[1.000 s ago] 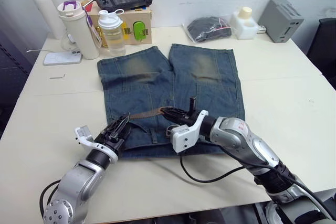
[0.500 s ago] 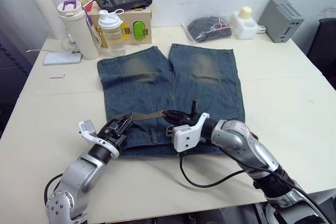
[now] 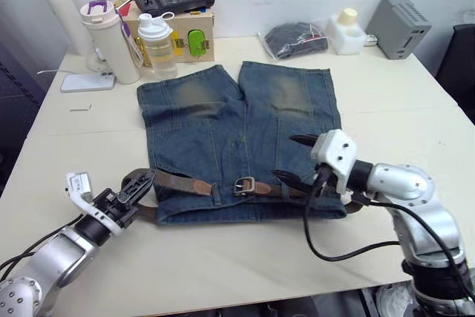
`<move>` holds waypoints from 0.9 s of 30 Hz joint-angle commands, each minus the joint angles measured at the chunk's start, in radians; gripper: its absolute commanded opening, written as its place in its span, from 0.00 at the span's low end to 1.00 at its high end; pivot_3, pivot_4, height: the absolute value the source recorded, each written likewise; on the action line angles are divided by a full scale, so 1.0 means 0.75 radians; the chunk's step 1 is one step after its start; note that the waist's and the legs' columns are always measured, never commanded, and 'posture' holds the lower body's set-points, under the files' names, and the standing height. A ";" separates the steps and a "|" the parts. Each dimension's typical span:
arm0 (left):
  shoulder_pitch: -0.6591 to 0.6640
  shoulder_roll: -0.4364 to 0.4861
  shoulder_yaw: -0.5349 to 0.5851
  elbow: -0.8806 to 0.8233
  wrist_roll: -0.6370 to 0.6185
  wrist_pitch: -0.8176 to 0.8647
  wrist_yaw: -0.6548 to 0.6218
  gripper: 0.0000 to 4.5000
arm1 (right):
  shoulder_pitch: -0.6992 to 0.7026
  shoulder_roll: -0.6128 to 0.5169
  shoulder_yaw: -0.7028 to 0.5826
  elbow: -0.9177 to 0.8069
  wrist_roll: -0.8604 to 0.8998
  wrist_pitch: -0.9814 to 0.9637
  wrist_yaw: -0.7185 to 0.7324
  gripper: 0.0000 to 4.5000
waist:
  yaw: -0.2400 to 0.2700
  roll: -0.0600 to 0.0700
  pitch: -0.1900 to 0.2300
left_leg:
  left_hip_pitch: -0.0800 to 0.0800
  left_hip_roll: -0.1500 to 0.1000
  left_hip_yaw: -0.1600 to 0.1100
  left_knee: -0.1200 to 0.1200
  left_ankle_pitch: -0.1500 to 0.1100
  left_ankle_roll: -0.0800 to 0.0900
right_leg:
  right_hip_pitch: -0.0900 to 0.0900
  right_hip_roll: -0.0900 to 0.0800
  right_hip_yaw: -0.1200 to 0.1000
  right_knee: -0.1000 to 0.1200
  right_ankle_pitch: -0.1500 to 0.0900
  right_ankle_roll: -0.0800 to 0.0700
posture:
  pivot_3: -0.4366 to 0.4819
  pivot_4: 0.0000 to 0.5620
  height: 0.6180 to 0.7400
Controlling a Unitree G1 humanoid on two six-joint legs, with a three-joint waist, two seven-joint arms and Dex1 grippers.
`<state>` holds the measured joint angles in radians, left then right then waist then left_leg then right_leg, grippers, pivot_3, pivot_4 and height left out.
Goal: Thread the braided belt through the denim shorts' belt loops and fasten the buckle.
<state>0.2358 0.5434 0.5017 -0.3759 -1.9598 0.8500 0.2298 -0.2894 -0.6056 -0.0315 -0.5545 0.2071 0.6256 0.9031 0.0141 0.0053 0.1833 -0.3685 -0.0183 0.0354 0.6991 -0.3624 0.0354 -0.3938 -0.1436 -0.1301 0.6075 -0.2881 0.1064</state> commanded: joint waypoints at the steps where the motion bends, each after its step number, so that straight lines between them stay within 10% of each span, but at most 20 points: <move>1: 0.052 0.049 -0.007 -0.026 -0.008 -0.005 -0.042 0.00 | 0.002 -0.038 -0.041 -0.086 0.113 0.094 -0.002 0.99 | 0.000 0.003 0.002 | 0.000 0.000 0.000 0.000 0.000 0.000 | 0.000 0.000 0.000 0.000 0.000 0.000 | 0.48 0.27 0.59; 27: 0.075 0.088 -0.095 -0.121 0.181 -0.166 0.043 0.00 | 0.116 -0.326 -0.064 -0.116 0.538 0.144 0.203 0.99 | 0.016 0.005 0.006 | -0.001 -0.001 0.001 -0.001 -0.002 -0.003 | 0.000 -0.003 -0.002 -0.001 0.000 0.000 | 0.48 0.27 0.59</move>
<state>0.2904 0.5994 0.4145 -0.4267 -1.8410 0.7428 0.2595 -0.1908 -0.8365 -0.0812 -0.6348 0.5936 0.7602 1.0367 0.0262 0.0089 0.1877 -0.3690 -0.0190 0.0360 0.6982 -0.3642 0.0330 -0.3939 -0.1455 -0.1313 0.6066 -0.2880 0.1066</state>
